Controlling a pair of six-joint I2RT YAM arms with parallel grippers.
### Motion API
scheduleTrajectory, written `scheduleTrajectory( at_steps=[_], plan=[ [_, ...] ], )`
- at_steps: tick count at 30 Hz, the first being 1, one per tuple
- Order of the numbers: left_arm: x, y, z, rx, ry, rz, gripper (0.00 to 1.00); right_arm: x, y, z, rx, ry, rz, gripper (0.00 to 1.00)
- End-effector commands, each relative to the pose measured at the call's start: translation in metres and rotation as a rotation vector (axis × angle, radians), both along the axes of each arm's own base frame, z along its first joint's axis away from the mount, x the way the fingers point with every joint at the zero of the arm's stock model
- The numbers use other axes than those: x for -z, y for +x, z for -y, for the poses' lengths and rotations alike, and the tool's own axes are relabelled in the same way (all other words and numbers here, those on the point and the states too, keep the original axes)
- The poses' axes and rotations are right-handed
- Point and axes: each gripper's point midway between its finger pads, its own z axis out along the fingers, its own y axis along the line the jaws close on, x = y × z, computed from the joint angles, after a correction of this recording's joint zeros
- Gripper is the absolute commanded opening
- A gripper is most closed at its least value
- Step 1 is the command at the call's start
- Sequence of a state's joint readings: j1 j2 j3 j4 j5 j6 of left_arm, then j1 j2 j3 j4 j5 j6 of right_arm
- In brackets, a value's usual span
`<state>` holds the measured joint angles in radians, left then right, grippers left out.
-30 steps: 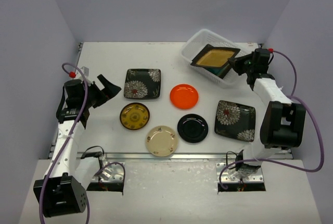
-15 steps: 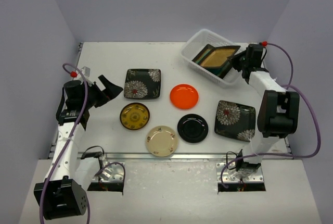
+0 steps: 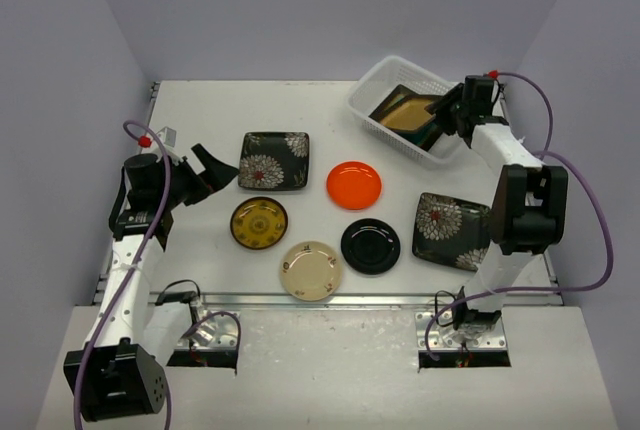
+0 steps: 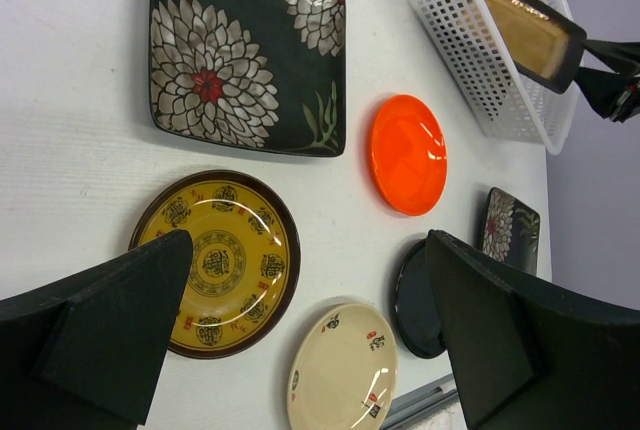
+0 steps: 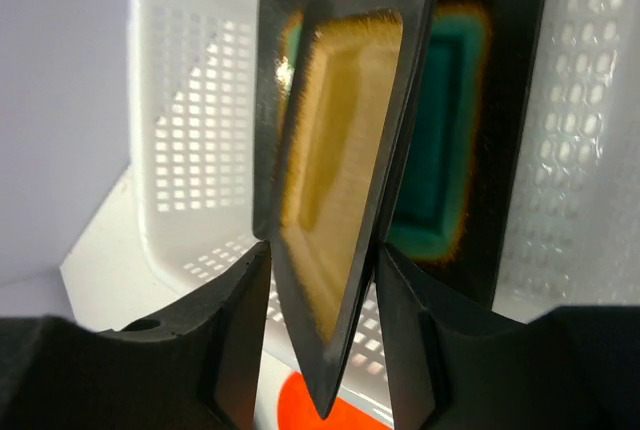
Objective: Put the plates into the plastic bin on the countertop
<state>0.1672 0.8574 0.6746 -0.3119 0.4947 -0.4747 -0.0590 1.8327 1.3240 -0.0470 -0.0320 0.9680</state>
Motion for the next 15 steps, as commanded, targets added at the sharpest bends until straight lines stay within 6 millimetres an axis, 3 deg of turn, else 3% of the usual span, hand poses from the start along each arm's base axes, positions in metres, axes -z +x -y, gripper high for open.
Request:
scheduleTrajectory(
  at_steps=[1, 4, 8, 11, 15],
  plan=[
    [-0.009, 0.004, 0.004, 0.028, 0.014, 0.052, 1.0, 0.007, -0.001, -0.006, 0.0, 0.016, -0.004, 0.47],
    [-0.003, 0.004, 0.006, 0.033, 0.012, 0.032, 1.0, 0.027, 0.0, -0.006, 0.0, 0.025, -0.064, 0.51],
    [0.001, 0.003, 0.006, 0.032, 0.014, 0.016, 1.0, 0.038, -0.001, 0.007, 0.064, -0.013, -0.128, 0.63],
    [0.008, 0.001, 0.003, 0.016, 0.023, -0.008, 1.0, 0.037, -0.002, 0.022, 0.138, -0.06, -0.154, 0.72],
    [0.008, 0.0, 0.0, -0.005, 0.035, -0.014, 1.0, 0.023, 0.01, 0.022, 0.096, -0.108, -0.117, 0.8]
  ],
)
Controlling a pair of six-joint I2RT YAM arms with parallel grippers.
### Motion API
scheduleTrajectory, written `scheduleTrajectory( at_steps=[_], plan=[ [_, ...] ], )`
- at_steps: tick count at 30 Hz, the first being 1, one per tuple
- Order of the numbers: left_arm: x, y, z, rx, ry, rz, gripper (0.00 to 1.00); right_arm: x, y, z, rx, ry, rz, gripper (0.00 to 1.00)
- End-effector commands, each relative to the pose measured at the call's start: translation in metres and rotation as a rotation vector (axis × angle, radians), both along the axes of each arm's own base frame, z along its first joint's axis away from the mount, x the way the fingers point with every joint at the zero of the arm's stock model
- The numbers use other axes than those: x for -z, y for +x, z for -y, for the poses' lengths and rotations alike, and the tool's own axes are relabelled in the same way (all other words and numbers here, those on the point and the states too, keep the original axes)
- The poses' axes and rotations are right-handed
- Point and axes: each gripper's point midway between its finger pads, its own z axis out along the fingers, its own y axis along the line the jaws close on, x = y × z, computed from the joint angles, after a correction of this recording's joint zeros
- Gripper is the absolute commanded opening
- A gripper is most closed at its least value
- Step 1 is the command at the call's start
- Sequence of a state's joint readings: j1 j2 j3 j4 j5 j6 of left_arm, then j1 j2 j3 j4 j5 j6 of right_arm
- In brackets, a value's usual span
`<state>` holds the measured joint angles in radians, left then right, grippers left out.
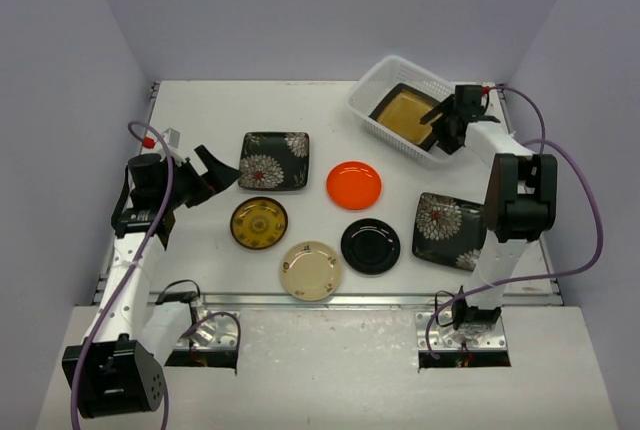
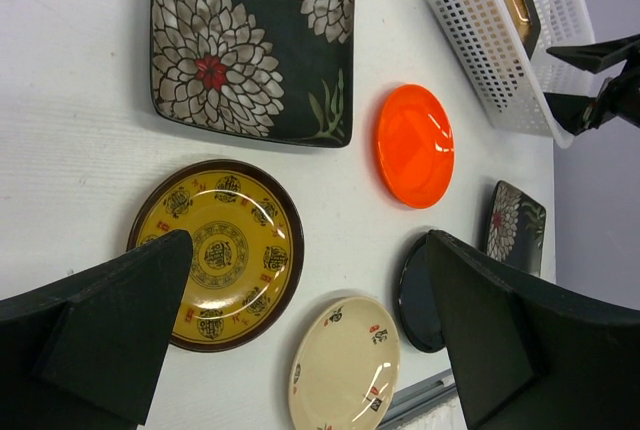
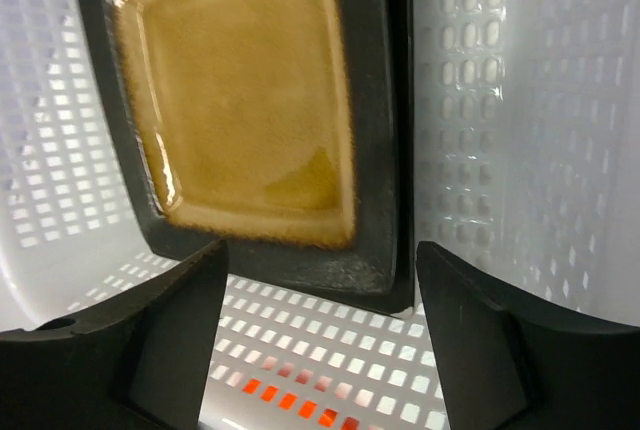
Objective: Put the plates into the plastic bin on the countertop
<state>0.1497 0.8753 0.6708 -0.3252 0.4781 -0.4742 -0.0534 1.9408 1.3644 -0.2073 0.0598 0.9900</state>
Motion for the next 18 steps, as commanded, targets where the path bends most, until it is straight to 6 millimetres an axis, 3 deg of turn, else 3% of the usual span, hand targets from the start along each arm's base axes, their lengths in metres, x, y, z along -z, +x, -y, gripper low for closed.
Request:
scheduleTrajectory(
  at_steps=[1, 3, 6, 10, 12, 13, 15, 18],
  plan=[
    [-0.001, 0.001, -0.004, -0.014, 0.035, 0.018, 1.0, -0.044, 0.027, 0.009, -0.005, -0.088, 0.116, 0.8],
    [0.0, 0.002, -0.007, -0.033, 0.043, 0.009, 1.0, -0.048, 0.025, 0.002, -0.046, -0.074, 0.126, 0.81],
    [0.005, 0.01, -0.017, -0.081, 0.066, -0.025, 1.0, -0.066, 0.018, -0.027, -0.165, -0.037, 0.171, 0.83],
    [0.011, 0.037, -0.027, -0.137, 0.055, -0.106, 1.0, -0.123, -0.004, -0.098, -0.397, -0.099, 0.284, 0.85],
    [0.023, 0.054, -0.035, -0.186, 0.05, -0.16, 1.0, -0.154, -0.023, -0.127, -0.494, -0.126, 0.336, 0.96],
    [0.034, 0.061, -0.036, -0.205, 0.026, -0.206, 1.0, -0.167, -0.039, -0.138, -0.549, -0.119, 0.364, 0.99],
    [0.046, 0.081, -0.031, -0.205, -0.03, -0.22, 1.0, -0.182, -0.084, -0.181, -0.773, 0.038, 0.435, 0.99],
    [0.087, 0.106, -0.035, -0.192, -0.019, -0.32, 1.0, -0.186, -0.157, -0.221, -1.055, 0.248, 0.6, 0.99]
  ],
)
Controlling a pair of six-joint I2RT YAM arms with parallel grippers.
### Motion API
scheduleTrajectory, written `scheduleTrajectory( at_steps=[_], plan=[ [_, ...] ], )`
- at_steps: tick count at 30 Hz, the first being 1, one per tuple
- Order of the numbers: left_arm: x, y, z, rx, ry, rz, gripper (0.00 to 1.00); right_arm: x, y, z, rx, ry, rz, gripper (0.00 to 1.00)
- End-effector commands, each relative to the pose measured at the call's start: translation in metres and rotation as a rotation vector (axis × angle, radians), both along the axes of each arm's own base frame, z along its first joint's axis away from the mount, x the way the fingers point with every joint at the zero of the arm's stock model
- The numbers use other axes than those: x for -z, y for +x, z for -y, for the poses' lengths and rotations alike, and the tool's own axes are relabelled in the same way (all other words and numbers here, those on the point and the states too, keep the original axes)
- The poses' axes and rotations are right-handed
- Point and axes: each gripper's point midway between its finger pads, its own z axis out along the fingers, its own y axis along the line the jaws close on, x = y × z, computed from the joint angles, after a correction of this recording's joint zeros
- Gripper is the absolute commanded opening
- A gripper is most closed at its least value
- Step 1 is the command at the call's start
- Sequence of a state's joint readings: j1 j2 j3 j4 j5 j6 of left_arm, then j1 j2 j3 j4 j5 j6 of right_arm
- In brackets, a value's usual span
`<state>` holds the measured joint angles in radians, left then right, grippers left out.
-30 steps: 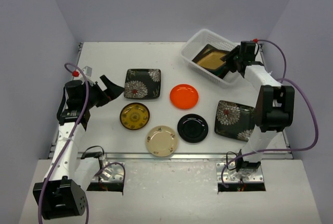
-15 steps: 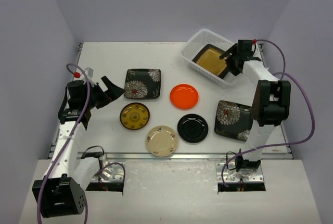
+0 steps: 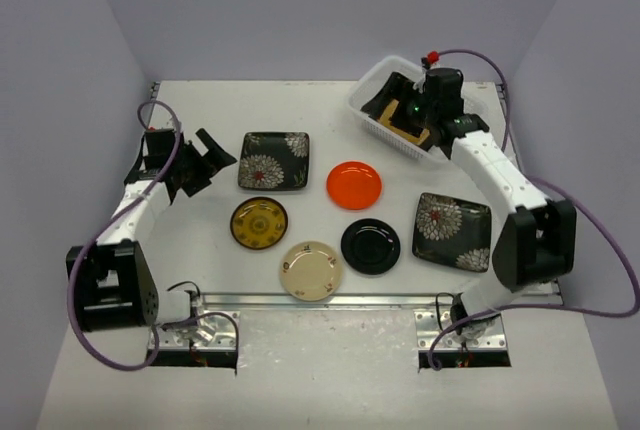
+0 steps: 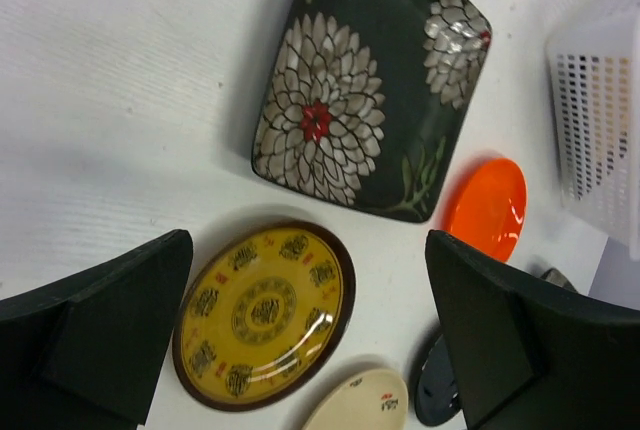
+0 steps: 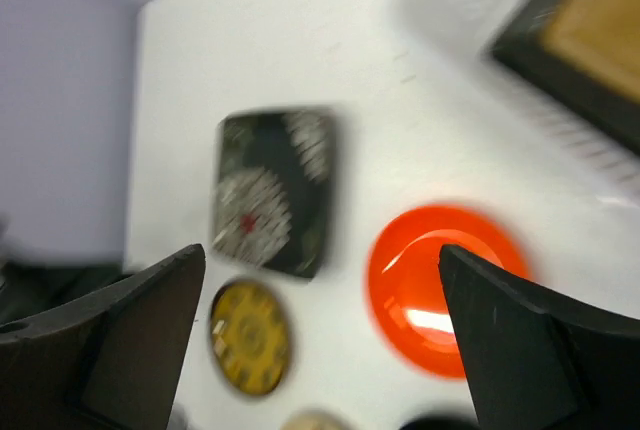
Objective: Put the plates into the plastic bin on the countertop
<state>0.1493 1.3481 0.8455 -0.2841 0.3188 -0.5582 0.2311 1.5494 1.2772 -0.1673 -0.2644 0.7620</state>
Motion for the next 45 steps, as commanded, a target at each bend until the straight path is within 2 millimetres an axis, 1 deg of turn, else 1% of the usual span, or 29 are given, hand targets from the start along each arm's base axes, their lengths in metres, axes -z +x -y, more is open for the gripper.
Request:
scheduleTrajectory(
  at_steps=[1, 2, 4, 5, 6, 7, 9, 11, 13, 15, 17, 18, 20, 21, 23, 25, 26, 30, 32, 33, 35, 37, 38, 39, 40, 42, 43, 45],
  plan=[
    [0.035, 0.044, -0.004, 0.003, 0.0, -0.068, 1.0, -0.035, -0.109, -0.051, -0.516, 0.216, 0.196, 0.99],
    [0.054, 0.048, -0.005, 0.037, 0.011, -0.122, 1.0, -0.04, -0.141, -0.058, -0.63, 0.227, 0.225, 0.99],
    [0.068, 0.064, -0.006, 0.069, 0.014, -0.143, 1.0, -0.021, -0.178, -0.057, -0.713, 0.191, 0.224, 0.99],
    [0.073, 0.069, -0.006, 0.082, 0.013, -0.148, 1.0, -0.015, -0.19, -0.055, -0.735, 0.171, 0.238, 0.99],
    [0.077, 0.072, -0.004, 0.096, 0.009, -0.153, 1.0, -0.016, -0.198, -0.052, -0.743, 0.152, 0.273, 0.99],
    [0.087, 0.074, -0.001, 0.13, -0.005, -0.176, 1.0, -0.004, -0.203, -0.049, -0.744, 0.127, 0.264, 0.99],
    [0.097, 0.077, 0.004, 0.183, -0.017, -0.191, 0.99, 0.004, -0.217, -0.043, -0.757, 0.102, 0.272, 0.99],
    [0.109, 0.08, 0.004, 0.22, -0.01, -0.208, 0.97, 0.016, -0.23, -0.041, -0.79, 0.1, 0.25, 0.99],
    [0.129, 0.075, 0.007, 0.262, -0.021, -0.262, 0.93, 0.021, -0.237, -0.04, -0.805, 0.108, 0.262, 0.99],
    [0.137, 0.077, 0.008, 0.293, -0.026, -0.288, 0.85, 0.028, -0.246, -0.04, -0.822, 0.122, 0.256, 0.99],
    [0.15, 0.071, 0.008, 0.319, -0.026, -0.34, 0.75, 0.032, -0.25, -0.04, -0.833, 0.126, 0.249, 0.99],
    [0.156, 0.069, 0.006, 0.325, -0.017, -0.36, 0.69, 0.034, -0.251, -0.039, -0.828, 0.125, 0.246, 0.99],
    [0.167, 0.069, 0.001, 0.351, 0.011, -0.39, 0.44, 0.037, -0.253, -0.038, -0.821, 0.125, 0.24, 0.99],
    [0.168, 0.066, 0.001, 0.352, 0.012, -0.403, 0.42, 0.037, -0.253, -0.038, -0.82, 0.125, 0.239, 0.99],
    [0.174, 0.066, 0.008, 0.368, -0.029, -0.406, 0.35, 0.038, -0.254, -0.037, -0.816, 0.12, 0.234, 0.99],
    [0.178, 0.066, 0.016, 0.392, -0.065, -0.406, 0.24, 0.04, -0.256, -0.036, -0.819, 0.117, 0.229, 0.99],
    [0.178, 0.067, 0.019, 0.399, -0.072, -0.405, 0.21, 0.041, -0.257, -0.036, -0.82, 0.114, 0.229, 0.99],
    [0.177, 0.072, 0.024, 0.417, -0.088, -0.395, 0.15, 0.046, -0.259, -0.034, -0.818, 0.106, 0.221, 0.99],
    [0.175, 0.074, 0.027, 0.423, -0.104, -0.393, 0.04, 0.047, -0.259, -0.034, -0.813, 0.106, 0.218, 0.99],
    [0.173, 0.076, 0.029, 0.428, -0.121, -0.385, 0.01, 0.047, -0.259, -0.034, -0.816, 0.108, 0.216, 0.99],
    [0.167, 0.08, 0.034, 0.439, -0.155, -0.358, 0.0, 0.047, -0.259, -0.034, -0.816, 0.107, 0.213, 0.99],
    [0.156, 0.084, 0.04, 0.436, -0.197, -0.323, 0.0, 0.047, -0.257, -0.034, -0.809, 0.104, 0.213, 0.99],
    [0.151, 0.09, 0.039, 0.43, -0.205, -0.29, 0.0, 0.048, -0.255, -0.034, -0.798, 0.101, 0.207, 0.99],
    [0.143, 0.094, 0.041, 0.425, -0.229, -0.251, 0.0, 0.05, -0.252, -0.033, -0.781, 0.1, 0.194, 0.99],
    [0.125, 0.091, 0.047, 0.401, -0.314, -0.225, 0.0, 0.049, -0.248, -0.034, -0.76, 0.1, 0.192, 0.99],
    [0.095, 0.104, 0.039, 0.34, -0.351, -0.104, 0.0, 0.054, -0.234, -0.034, -0.682, 0.118, 0.134, 0.99],
    [0.08, 0.108, 0.038, 0.322, -0.368, -0.053, 0.0, 0.054, -0.229, -0.035, -0.656, 0.132, 0.116, 0.99],
    [0.05, 0.106, 0.041, 0.308, -0.401, 0.025, 0.0, 0.048, -0.222, -0.038, -0.629, 0.169, 0.1, 0.99]
  ],
)
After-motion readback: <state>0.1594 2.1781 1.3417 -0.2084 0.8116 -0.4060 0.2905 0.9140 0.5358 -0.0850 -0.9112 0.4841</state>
